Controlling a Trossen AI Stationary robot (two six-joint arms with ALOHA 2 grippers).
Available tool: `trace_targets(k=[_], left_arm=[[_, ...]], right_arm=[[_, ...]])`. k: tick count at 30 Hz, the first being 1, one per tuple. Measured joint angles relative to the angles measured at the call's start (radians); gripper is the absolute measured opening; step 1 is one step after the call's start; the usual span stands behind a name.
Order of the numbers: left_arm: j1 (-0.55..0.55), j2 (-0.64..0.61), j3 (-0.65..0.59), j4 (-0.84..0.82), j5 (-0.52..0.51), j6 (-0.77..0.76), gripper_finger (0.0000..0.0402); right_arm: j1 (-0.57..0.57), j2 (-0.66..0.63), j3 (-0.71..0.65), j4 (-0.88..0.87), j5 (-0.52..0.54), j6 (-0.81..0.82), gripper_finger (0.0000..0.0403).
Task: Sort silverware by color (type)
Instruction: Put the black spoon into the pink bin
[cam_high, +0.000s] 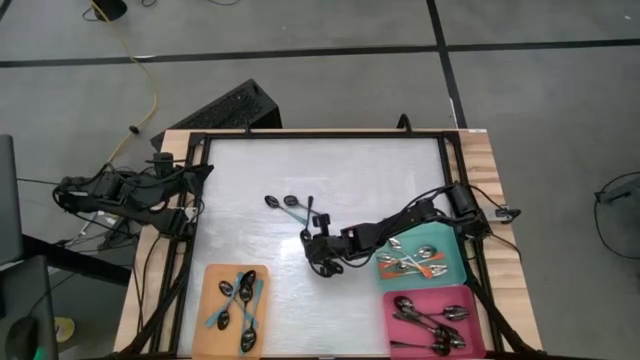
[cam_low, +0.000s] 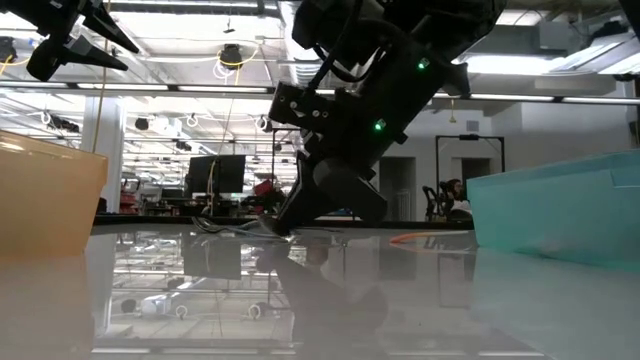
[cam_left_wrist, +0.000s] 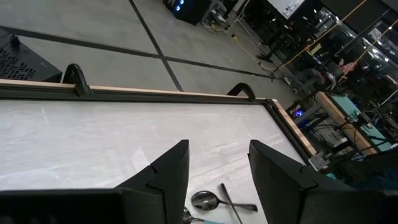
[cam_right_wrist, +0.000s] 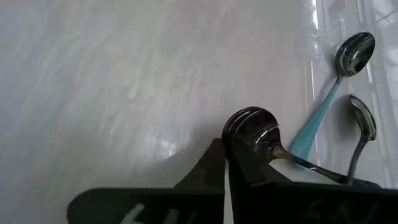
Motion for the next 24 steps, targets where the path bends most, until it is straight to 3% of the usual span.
trace_targets(k=[14, 19, 24], left_arm=[[0.0, 0.0, 0.0, 0.0, 0.001, 0.014, 0.0151], [0.0, 0.0, 0.0, 0.0, 0.001, 0.014, 0.0151], [0.0, 0.0, 0.0, 0.0, 0.001, 0.014, 0.0151]], right_arm=[[0.064, 0.0, 0.068, -0.006, 0.101, 0.12, 0.0002], [0.073, -0.003, 0.181, -0.06, 0.098, 0.142, 0.0001], [0.07, -0.003, 0.368, -0.226, 0.097, 0.287, 0.0001]])
